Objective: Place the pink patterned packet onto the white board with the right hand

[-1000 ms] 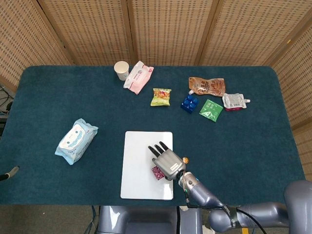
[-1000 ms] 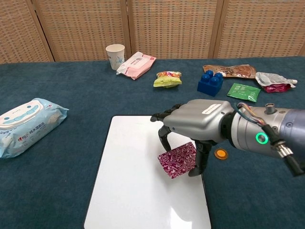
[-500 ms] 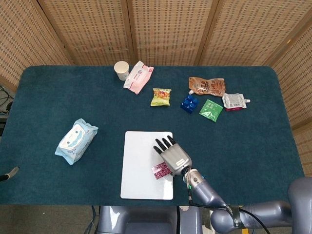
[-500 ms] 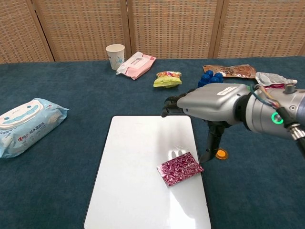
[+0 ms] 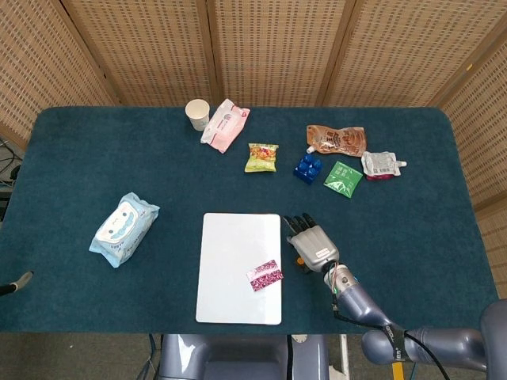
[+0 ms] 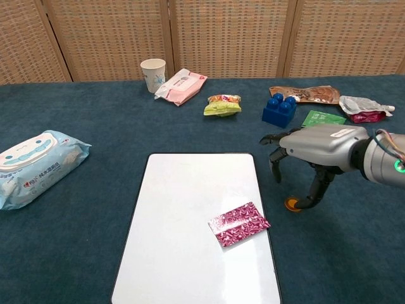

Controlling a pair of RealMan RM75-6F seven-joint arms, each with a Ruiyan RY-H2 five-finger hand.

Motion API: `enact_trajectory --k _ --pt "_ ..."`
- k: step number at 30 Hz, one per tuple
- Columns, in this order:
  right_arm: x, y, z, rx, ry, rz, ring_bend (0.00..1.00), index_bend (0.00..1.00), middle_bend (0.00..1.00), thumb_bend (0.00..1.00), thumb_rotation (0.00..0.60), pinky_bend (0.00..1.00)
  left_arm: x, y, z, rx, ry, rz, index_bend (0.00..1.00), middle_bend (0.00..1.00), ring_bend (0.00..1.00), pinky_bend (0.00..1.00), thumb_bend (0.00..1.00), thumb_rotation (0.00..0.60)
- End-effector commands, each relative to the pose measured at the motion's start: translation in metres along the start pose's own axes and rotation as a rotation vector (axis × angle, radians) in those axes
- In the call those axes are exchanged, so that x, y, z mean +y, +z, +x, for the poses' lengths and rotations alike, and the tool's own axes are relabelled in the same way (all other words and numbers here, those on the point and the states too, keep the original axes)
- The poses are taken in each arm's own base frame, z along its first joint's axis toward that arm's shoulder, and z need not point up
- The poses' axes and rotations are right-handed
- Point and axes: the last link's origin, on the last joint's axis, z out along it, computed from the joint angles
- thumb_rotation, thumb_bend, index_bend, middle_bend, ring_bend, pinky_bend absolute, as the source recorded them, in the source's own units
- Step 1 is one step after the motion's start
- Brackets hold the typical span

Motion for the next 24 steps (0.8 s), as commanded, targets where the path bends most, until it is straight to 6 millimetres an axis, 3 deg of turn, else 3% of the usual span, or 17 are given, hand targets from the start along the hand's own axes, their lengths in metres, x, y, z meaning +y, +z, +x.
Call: enact_trajectory --k 1,24 --pt "0.000 0.001 -0.005 -0.009 0.003 0.005 0.00 0.40 0.00 0.26 0.600 0.00 0.000 0.000 0.000 -0.001 0.000 0.001 0.00 0.00 0.00 0.00 0.00 0.582" --pt "0.003 0.012 -0.018 -0.046 0.009 -0.017 0.00 0.40 0.00 0.31 0.600 0.00 -0.001 0.001 -0.002 -0.010 -0.005 0.006 0.00 0.00 0.00 0.00 0.00 0.584"
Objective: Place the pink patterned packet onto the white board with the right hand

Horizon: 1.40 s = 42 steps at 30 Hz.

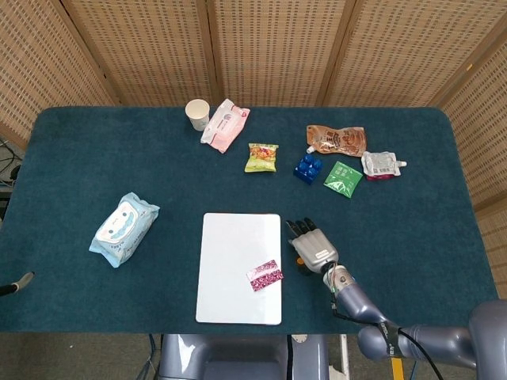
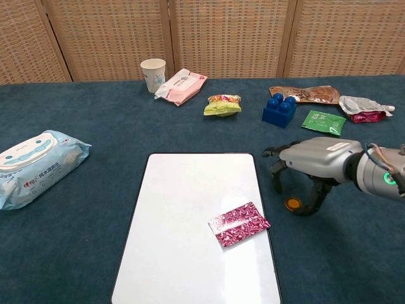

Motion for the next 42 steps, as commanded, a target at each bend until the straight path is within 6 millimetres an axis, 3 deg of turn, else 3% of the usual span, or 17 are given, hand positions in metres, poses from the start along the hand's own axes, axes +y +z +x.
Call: enact_trajectory --k 1,27,38,42 --pt "0.000 0.001 0.000 -0.002 -0.002 0.000 0.00 0.40 0.00 0.31 0.600 0.00 0.000 0.000 -0.001 -0.002 0.001 0.000 0.00 0.00 0.00 0.00 0.00 0.584" --pt "0.007 0.001 -0.014 -0.009 0.003 0.007 0.00 0.42 0.00 0.31 0.600 0.00 0.000 0.000 -0.004 -0.011 0.006 0.003 0.00 0.00 0.00 0.00 0.00 0.583" --pt "0.011 0.002 -0.017 -0.009 0.010 0.001 0.00 0.58 0.00 0.31 0.600 0.00 -0.001 0.001 -0.004 -0.013 0.004 0.003 0.00 0.00 0.00 0.00 0.00 0.582" --pt "0.013 0.002 -0.018 -0.003 0.014 0.001 0.00 0.60 0.00 0.31 0.600 0.00 0.000 0.000 -0.004 -0.013 0.003 0.003 0.00 0.00 0.00 0.00 0.00 0.583"
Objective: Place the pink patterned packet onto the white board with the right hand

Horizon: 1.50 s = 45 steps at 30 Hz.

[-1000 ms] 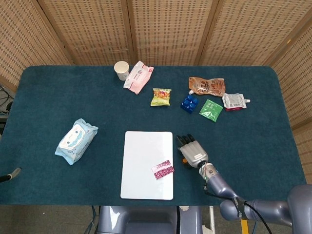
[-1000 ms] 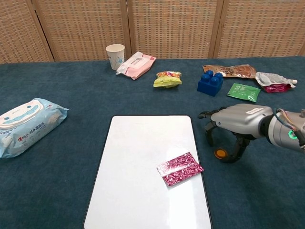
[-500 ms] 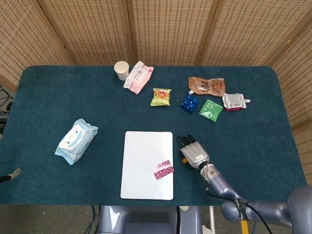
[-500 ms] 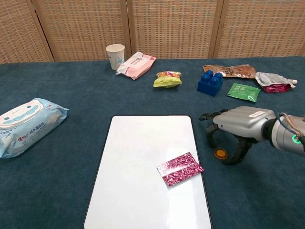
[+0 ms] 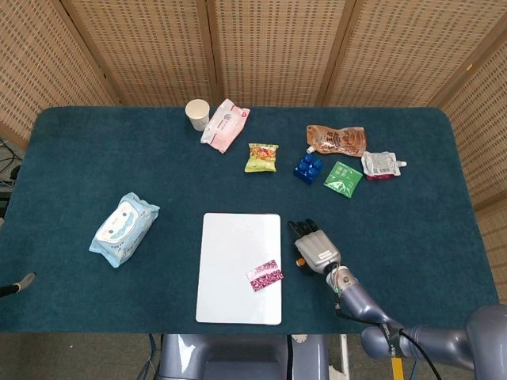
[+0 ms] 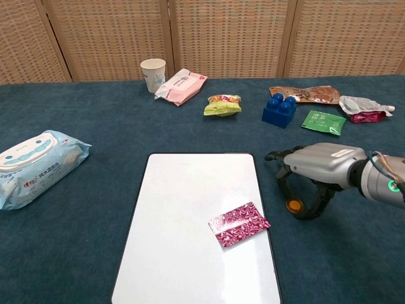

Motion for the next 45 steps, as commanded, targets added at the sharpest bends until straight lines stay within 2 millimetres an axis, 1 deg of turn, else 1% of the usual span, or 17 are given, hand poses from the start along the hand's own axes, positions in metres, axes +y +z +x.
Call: enact_trajectory --k 1,6,10,13,16,18,21,23,25,28,35,40,42,43,44,45 --pt "0.002 -0.001 0.000 0.004 0.002 0.000 0.00 0.60 0.00 0.31 0.600 0.00 0.000 0.000 0.000 0.000 0.000 0.000 0.00 0.00 0.00 0.00 0.00 0.584" --pt "0.003 -0.002 0.006 0.018 0.019 0.003 0.00 0.60 0.00 0.32 0.600 0.00 0.000 0.000 0.000 0.000 0.001 0.000 0.00 0.00 0.00 0.00 0.00 0.583" --pt "-0.002 -0.005 0.020 0.047 0.039 0.025 0.00 0.60 0.00 0.33 0.600 0.00 0.000 0.000 0.000 -0.001 0.000 0.000 0.00 0.00 0.00 0.00 0.00 0.584" --pt "-0.013 -0.011 0.040 0.072 0.070 0.062 0.00 0.60 0.00 0.32 0.600 0.00 0.000 0.000 0.000 -0.001 -0.001 0.000 0.00 0.00 0.00 0.00 0.00 0.584" --pt "-0.024 -0.014 0.054 0.088 0.072 0.090 0.00 0.60 0.00 0.32 0.600 0.00 0.000 0.000 0.000 -0.002 -0.001 -0.001 0.00 0.00 0.00 0.00 0.00 0.584" --pt "-0.033 -0.015 0.062 0.093 0.069 0.105 0.00 0.60 0.00 0.33 0.600 0.00 0.001 0.000 0.000 -0.002 -0.001 -0.002 0.00 0.00 0.00 0.00 0.00 0.584" --pt "-0.048 -0.015 0.067 0.087 0.070 0.120 0.00 0.60 0.00 0.32 0.600 0.00 0.001 0.000 0.000 -0.003 -0.002 -0.002 0.00 0.00 0.00 0.00 0.00 0.582" --pt "-0.055 -0.014 0.067 0.080 0.073 0.125 0.00 0.60 0.00 0.32 0.600 0.00 0.001 0.000 0.000 -0.003 -0.003 -0.002 0.00 0.00 0.00 0.00 0.00 0.581" --pt "-0.066 -0.012 0.064 0.062 0.067 0.132 0.00 0.60 0.00 0.32 0.600 0.00 0.000 0.000 0.000 -0.004 -0.006 -0.002 0.00 0.00 0.00 0.00 0.00 0.582" --pt "-0.076 -0.008 0.058 0.043 0.059 0.127 0.00 0.60 0.00 0.33 0.600 0.00 0.000 0.000 0.001 -0.004 -0.011 -0.001 0.00 0.00 0.00 0.00 0.00 0.583" --pt "-0.096 -0.002 0.043 0.000 0.057 0.126 0.00 0.60 0.00 0.33 0.600 0.00 -0.001 0.000 0.001 -0.008 -0.016 -0.001 0.00 0.00 0.00 0.00 0.00 0.583" --pt "-0.103 0.002 0.037 -0.011 0.048 0.119 0.00 0.60 0.00 0.32 0.600 0.00 0.000 0.000 0.002 -0.008 -0.018 -0.004 0.00 0.00 0.00 0.00 0.00 0.583" --pt "-0.103 0.004 0.036 -0.013 0.041 0.110 0.00 0.54 0.00 0.31 0.600 0.00 -0.001 0.000 0.002 -0.005 -0.021 -0.001 0.00 0.00 0.00 0.00 0.00 0.583" --pt "-0.102 0.004 0.036 -0.013 0.036 0.106 0.00 0.46 0.00 0.29 0.600 0.00 -0.001 0.000 0.003 -0.004 -0.022 0.000 0.00 0.00 0.00 0.00 0.00 0.584" --pt "-0.101 0.004 0.036 -0.016 0.031 0.100 0.00 0.35 0.00 0.26 0.600 0.00 -0.002 0.000 0.003 -0.004 -0.023 0.001 0.00 0.00 0.00 0.00 0.00 0.584" --pt "-0.100 0.004 0.035 -0.023 0.030 0.097 0.00 0.28 0.00 0.23 0.600 0.00 -0.002 0.000 0.003 -0.004 -0.024 0.001 0.00 0.00 0.00 0.00 0.00 0.584"
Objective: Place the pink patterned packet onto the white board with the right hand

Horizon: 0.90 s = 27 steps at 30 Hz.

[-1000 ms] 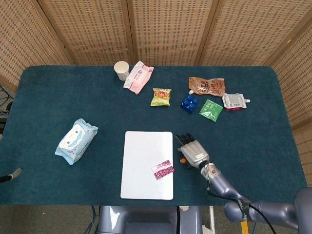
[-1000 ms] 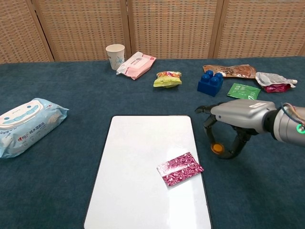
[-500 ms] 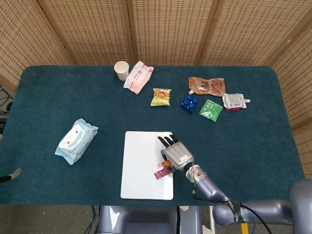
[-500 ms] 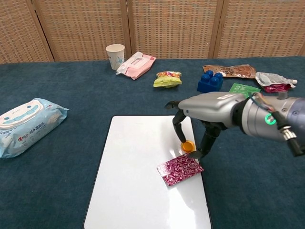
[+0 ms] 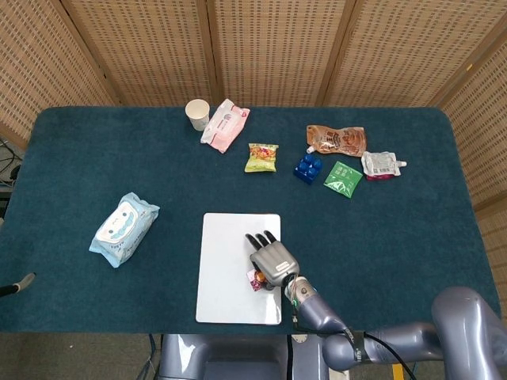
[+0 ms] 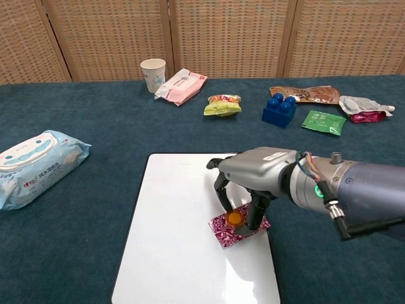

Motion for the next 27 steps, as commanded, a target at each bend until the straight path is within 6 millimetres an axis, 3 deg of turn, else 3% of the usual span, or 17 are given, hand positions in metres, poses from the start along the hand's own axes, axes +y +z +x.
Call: enact_trajectory --k 1,5,11,15,18,22,27 --pt "0.002 0.000 -0.001 -0.015 -0.005 -0.011 0.00 0.20 0.00 0.21 0.600 0.00 0.000 0.000 0.000 -0.001 -0.001 0.001 0.00 0.00 0.00 0.00 0.00 0.584" --pt "0.002 -0.002 0.000 -0.041 0.002 -0.016 0.00 0.09 0.00 0.21 0.600 0.00 0.000 0.000 0.000 -0.002 -0.001 0.000 0.00 0.00 0.00 0.00 0.00 0.583" --pt "0.004 -0.007 0.009 -0.026 0.011 -0.020 0.00 0.09 0.00 0.21 0.600 0.00 -0.001 0.000 0.000 -0.001 -0.002 0.002 0.00 0.00 0.00 0.00 0.00 0.583" --pt "0.012 -0.021 0.029 0.034 0.031 -0.014 0.00 0.09 0.00 0.22 0.600 0.00 -0.001 0.000 0.001 0.000 -0.005 0.003 0.00 0.00 0.00 0.00 0.00 0.583" --pt "0.033 -0.043 0.051 0.132 0.038 -0.028 0.00 0.09 0.00 0.20 0.600 0.00 -0.002 0.000 0.002 0.003 -0.008 0.004 0.00 0.00 0.00 0.00 0.00 0.584" --pt "0.094 -0.076 0.069 0.328 0.042 -0.107 0.00 0.08 0.00 0.02 0.600 0.00 -0.002 -0.001 0.004 0.008 -0.019 -0.001 0.00 0.00 0.00 0.00 0.00 0.584" --pt "0.179 -0.121 0.055 0.490 0.108 -0.234 0.00 0.04 0.00 0.00 0.600 0.00 0.001 -0.003 0.009 0.024 -0.026 -0.016 0.00 0.00 0.00 0.00 0.00 0.584"
